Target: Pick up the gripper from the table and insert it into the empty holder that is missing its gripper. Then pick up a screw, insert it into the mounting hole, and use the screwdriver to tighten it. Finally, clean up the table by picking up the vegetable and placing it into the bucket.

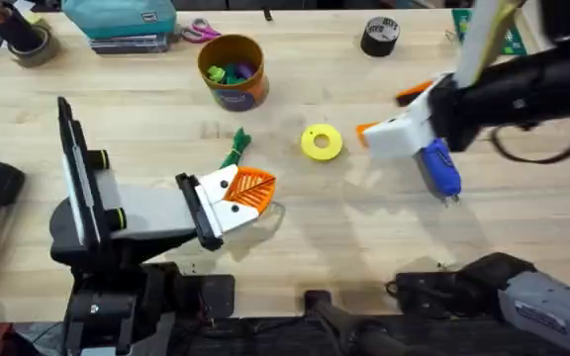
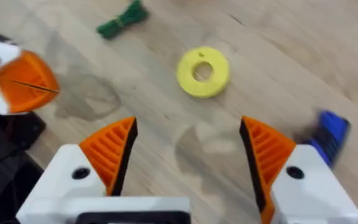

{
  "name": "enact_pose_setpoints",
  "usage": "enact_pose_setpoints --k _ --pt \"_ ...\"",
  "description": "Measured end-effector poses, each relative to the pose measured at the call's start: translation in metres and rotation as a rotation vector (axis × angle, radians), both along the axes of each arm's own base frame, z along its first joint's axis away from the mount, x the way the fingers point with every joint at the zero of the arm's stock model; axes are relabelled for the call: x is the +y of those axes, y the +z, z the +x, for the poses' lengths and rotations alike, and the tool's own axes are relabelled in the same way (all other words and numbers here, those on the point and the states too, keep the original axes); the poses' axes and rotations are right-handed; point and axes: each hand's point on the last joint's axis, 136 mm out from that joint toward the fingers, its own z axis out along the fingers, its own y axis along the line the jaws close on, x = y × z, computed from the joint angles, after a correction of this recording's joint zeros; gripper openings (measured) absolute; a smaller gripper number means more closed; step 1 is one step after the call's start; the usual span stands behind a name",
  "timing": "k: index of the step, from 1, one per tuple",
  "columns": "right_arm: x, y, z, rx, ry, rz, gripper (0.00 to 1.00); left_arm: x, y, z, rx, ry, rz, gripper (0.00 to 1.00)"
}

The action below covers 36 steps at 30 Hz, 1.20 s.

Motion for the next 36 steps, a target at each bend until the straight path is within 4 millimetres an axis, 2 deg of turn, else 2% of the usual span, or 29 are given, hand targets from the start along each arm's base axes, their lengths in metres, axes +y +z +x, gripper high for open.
enact_pose_setpoints --k 9,15,20,26,36 --pt "-0.059 0.037 -0.002 -0.003 -0.279 -0.170 0.997 0.000 0.000 0.000 0.000 0.000 0.000 0.004" --pt "-0.091 0.037 0.003 0.006 -0.409 -0.217 0.997 0.000 0.000 0.000 0.000 0.000 0.000 0.004" --pt "-0.106 0.036 0.007 -0.002 -0.441 -0.248 0.997 0.000 0.000 0.000 0.000 0.000 0.000 0.004" --pt "-0.120 0.024 0.014 0.053 -0.479 -0.282 0.997 0.000 0.000 0.000 0.000 0.000 0.000 0.004" --pt "-0.129 -0.027 0.046 0.246 -0.492 -0.349 0.996 0.000 0.000 0.000 0.000 0.000 0.000 0.004"
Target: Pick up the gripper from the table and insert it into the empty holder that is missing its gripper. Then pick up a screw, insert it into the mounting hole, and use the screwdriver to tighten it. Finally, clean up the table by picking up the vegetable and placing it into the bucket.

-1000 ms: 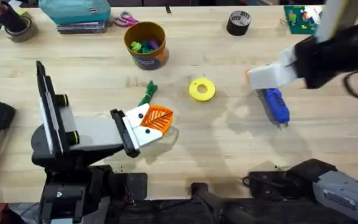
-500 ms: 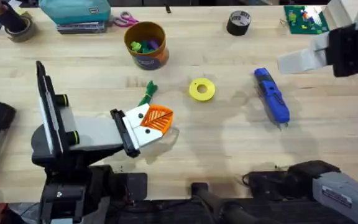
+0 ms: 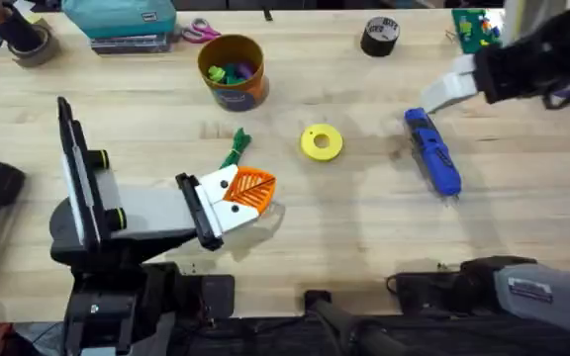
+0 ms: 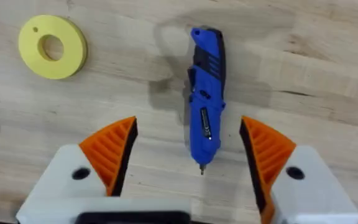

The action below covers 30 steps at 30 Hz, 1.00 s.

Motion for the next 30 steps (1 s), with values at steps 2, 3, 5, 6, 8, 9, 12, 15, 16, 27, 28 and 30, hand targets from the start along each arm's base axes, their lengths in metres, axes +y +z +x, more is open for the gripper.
enact_pose_setpoints --k 2,3,5,6,8,9,12,15,16,27,28,30 --pt "0.000 -0.009 0.006 0.027 0.004 -0.003 0.996 0.000 0.000 0.000 0.000 0.000 0.000 0.004" --pt "0.001 -0.014 0.008 0.040 0.006 -0.005 0.996 0.000 0.000 0.000 0.000 0.000 0.000 0.004" --pt "0.001 -0.022 0.015 0.053 0.012 -0.007 0.996 0.000 0.000 0.000 0.000 0.000 0.000 0.004" --pt "0.001 -0.026 0.017 0.055 0.014 -0.008 0.996 0.000 0.000 0.000 0.000 0.000 0.000 0.004" --pt "0.000 -0.037 0.020 0.064 0.018 -0.010 0.996 0.000 0.000 0.000 0.000 0.000 0.000 0.004" --pt "-0.001 -0.044 0.019 0.071 0.018 -0.012 0.996 0.000 0.000 0.000 0.000 0.000 0.000 0.004" --pt "-0.008 -0.060 0.017 0.084 0.022 -0.018 0.996 0.000 0.000 0.000 0.000 0.000 0.000 0.004" --pt "-0.017 -0.070 0.020 0.080 0.024 -0.025 0.996 0.000 0.000 0.000 0.000 0.000 0.000 0.004" --pt "-0.020 -0.074 0.020 0.085 0.025 -0.027 0.996 0.000 0.000 0.000 0.000 0.000 0.000 0.004" --pt "-0.026 -0.125 0.027 0.219 0.062 -0.017 0.996 0.000 0.000 0.000 0.000 0.000 0.000 0.004" --pt "-0.025 -0.128 0.028 0.226 0.066 -0.014 0.996 0.000 0.000 0.000 0.000 0.000 0.000 0.004" --pt "-0.025 -0.134 0.028 0.239 0.072 -0.013 0.996 0.000 0.000 0.000 0.000 0.000 0.000 0.004"
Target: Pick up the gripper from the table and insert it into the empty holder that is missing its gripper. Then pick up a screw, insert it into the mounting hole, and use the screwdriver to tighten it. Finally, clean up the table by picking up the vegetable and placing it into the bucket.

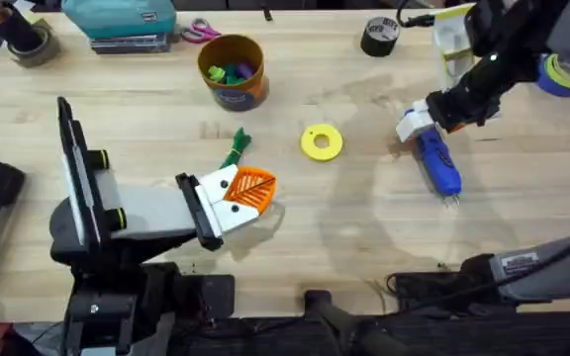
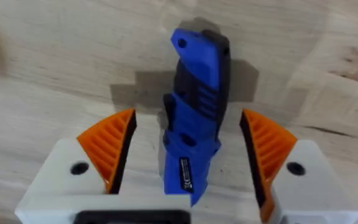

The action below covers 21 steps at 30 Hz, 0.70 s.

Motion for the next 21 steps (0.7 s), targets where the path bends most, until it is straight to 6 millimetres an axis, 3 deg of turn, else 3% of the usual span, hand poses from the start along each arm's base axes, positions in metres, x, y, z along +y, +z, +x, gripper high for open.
enact_pose_setpoints --k 7,21 --pt "0.000 -0.017 -0.002 0.052 0.006 0.003 0.996 0.000 0.000 0.000 0.000 0.000 0.000 0.004" --pt "-0.004 -0.019 0.006 0.023 -0.012 -0.019 0.996 0.000 0.000 0.000 0.000 0.000 0.000 0.004"
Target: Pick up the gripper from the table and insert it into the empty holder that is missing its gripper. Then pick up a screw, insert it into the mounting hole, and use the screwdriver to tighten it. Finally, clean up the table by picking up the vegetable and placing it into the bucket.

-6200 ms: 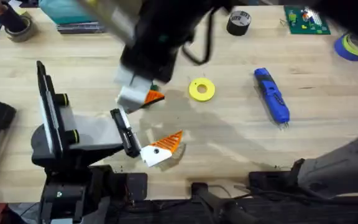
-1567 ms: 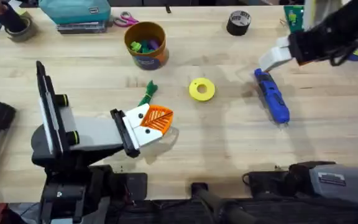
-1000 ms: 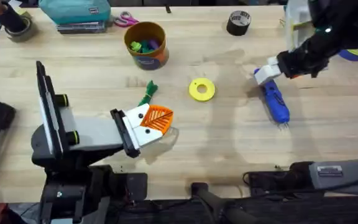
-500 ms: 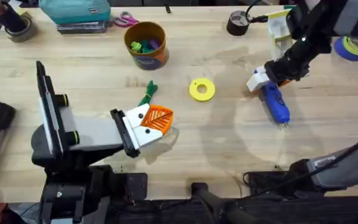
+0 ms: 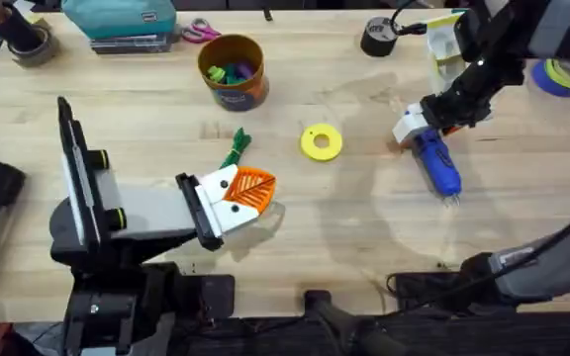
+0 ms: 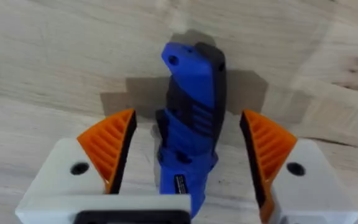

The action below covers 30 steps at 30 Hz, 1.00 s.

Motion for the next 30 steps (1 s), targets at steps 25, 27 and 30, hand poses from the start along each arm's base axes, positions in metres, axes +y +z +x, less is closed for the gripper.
enact_pose_setpoints --k 25,27,30 --pt "-0.001 -0.012 -0.004 0.033 -0.015 -0.003 0.996 0.000 0.000 0.000 0.000 0.000 0.000 0.004" --pt "-0.001 -0.012 -0.004 0.033 -0.015 -0.003 0.996 0.000 0.000 0.000 0.000 0.000 0.000 0.004" --pt "-0.001 -0.012 -0.004 0.033 -0.015 -0.003 0.996 0.000 0.000 0.000 0.000 0.000 0.000 0.004"
